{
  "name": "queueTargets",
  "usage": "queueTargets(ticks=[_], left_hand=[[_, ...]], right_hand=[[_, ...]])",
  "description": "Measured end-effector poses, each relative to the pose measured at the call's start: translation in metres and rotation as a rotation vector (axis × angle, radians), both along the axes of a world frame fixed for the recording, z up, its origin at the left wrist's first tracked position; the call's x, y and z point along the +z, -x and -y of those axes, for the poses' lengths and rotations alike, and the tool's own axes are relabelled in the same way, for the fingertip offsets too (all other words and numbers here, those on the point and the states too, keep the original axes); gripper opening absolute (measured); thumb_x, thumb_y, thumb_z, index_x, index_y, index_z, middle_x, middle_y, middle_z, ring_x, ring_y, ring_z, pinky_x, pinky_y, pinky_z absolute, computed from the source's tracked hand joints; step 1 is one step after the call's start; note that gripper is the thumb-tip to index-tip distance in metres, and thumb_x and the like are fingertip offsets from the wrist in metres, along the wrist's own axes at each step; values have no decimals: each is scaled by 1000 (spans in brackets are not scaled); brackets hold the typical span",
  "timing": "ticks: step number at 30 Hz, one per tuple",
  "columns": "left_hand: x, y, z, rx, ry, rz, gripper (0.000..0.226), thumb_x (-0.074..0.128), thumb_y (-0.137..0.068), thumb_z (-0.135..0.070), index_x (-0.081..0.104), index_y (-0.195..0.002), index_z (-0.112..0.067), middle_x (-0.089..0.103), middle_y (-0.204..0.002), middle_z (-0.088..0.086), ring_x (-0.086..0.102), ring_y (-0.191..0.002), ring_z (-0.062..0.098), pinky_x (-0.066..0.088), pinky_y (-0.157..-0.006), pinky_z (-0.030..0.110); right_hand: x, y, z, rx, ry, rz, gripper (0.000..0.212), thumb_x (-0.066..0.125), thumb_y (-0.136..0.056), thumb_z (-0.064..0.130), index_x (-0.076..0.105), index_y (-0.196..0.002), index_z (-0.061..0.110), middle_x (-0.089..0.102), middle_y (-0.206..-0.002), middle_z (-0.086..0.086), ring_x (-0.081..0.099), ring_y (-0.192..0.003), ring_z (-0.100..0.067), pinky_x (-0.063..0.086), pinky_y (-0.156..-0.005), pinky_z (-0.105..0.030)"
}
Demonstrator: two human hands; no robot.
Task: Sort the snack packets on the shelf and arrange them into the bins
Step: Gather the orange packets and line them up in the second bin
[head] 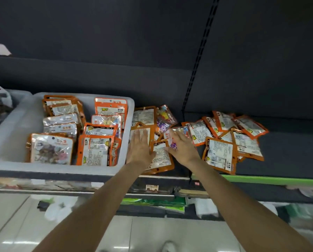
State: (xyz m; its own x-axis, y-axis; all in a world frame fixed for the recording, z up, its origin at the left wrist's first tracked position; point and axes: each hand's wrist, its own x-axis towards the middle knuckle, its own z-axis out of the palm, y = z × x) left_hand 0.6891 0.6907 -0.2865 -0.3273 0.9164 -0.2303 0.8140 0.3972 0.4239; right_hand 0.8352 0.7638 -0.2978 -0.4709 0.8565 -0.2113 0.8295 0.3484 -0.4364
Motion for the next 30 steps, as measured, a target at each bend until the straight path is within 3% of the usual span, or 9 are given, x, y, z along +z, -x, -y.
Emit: queueTargets(ticks=[3,5,8,11,14,17,20,25,30], left_hand=[[-15,0,6,-10,117,32,90,58,-91,-38,-7,-151,-20,-13,-159,3,-13,-146,21,0,-117,36],[-18,0,8,-39,121,32,88,60,-91,-35,-2,-152,-22,-13,-159,2,-13,-146,21,0,-117,35],[-19,0,11,-26,71,21,83,64,-90,-27,9,-152,-23,-3,-160,1,-4,-147,20,6,-118,35],[-20,-1,14,-26,65,-4,80,65,-88,-26,16,-152,-23,4,-160,3,2,-147,22,9,-118,34],[-17,-1,10,-33,35,-76,73,62,-91,-30,21,-150,-22,13,-159,6,11,-146,25,16,-117,35],[-16,-3,7,-32,13,-177,63,58,-93,-32,27,-146,-22,22,-156,7,21,-141,27,25,-113,36],[-19,-8,9,-65,33,-314,52,54,-94,-35,34,-141,-21,29,-150,9,29,-136,29,34,-107,38],[-13,-18,5,-101,-101,-375,27,44,-99,-26,48,-124,-17,55,-128,5,48,-120,28,47,-89,38],[19,-32,-10,-76,-234,-398,27,42,-98,-11,43,-125,-18,67,-101,7,65,-90,29,45,-62,33]], right_hand=[[-13,7,-7,72,40,17,68,49,-95,42,14,-151,25,12,-159,-2,11,-145,-22,19,-116,-38],[-19,8,-10,78,9,15,61,49,-95,40,27,-148,21,23,-156,-4,20,-143,-22,24,-114,-37],[-24,8,-12,29,-80,-70,39,56,-94,27,53,-129,12,47,-136,-5,42,-128,-22,39,-103,-35],[-23,8,-16,-33,-33,-157,17,58,-92,17,65,-106,8,56,-113,-6,55,-106,-23,48,-86,-36],[-12,-1,-25,-96,40,-254,11,56,-94,17,65,-93,11,65,-102,-3,62,-96,-20,51,-83,-39],[1,-21,-31,-208,-17,-321,10,53,-96,17,58,-87,17,65,-92,1,60,-86,-17,50,-75,-33],[8,-45,-32,-318,-78,-379,10,50,-97,13,59,-92,10,64,-93,-4,58,-81,-16,45,-69,-28],[15,-63,-30,-379,-17,-485,10,51,-96,13,55,-88,12,58,-83,-1,62,-81,-24,57,-69,-49],[33,-63,-23,-392,-34,-536,9,51,-96,14,54,-88,12,57,-86,0,66,-81,-25,59,-59,-45]])
